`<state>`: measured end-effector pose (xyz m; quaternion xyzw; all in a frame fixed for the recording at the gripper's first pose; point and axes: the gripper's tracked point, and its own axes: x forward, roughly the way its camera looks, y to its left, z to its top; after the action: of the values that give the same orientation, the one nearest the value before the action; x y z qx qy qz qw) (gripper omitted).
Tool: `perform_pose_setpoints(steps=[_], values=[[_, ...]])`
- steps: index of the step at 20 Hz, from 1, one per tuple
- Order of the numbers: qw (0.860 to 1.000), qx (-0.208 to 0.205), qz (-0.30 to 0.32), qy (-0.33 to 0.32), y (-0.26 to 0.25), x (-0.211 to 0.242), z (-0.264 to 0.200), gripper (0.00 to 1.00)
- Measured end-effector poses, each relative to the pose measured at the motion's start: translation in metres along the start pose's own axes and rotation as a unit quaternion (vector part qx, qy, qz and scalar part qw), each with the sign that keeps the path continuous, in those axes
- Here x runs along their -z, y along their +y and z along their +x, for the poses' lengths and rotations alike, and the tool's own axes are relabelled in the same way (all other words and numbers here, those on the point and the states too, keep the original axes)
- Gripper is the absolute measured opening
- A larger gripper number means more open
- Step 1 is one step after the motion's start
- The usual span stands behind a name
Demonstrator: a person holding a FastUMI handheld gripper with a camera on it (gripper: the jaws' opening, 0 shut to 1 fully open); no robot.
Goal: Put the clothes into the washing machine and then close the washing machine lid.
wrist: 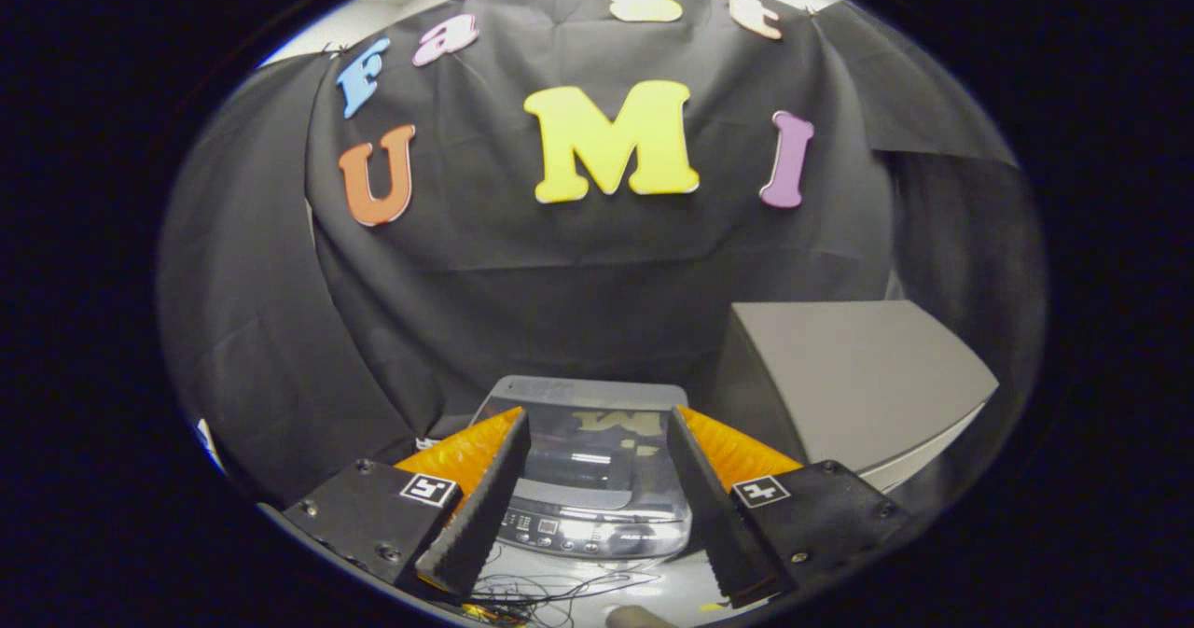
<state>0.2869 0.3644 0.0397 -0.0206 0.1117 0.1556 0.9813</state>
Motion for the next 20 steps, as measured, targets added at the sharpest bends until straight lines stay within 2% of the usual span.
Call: perform_pose_setpoints(steps=[5,10,13,17,20], values=[[0.998,0.024,0.003,-0.061,-0.061,-0.03,-0.076,0.96],[0.992,0.059,0.029,-0.109,-0.14,-0.034,-0.144,0.99],[0.988,0.092,0.03,-0.117,-0.191,-0.016,-0.175,0.99],[0.986,0.103,0.057,-0.12,-0.244,0.019,-0.214,0.99],[0.983,0.133,0.059,-0.109,-0.291,0.051,-0.242,0.99]])
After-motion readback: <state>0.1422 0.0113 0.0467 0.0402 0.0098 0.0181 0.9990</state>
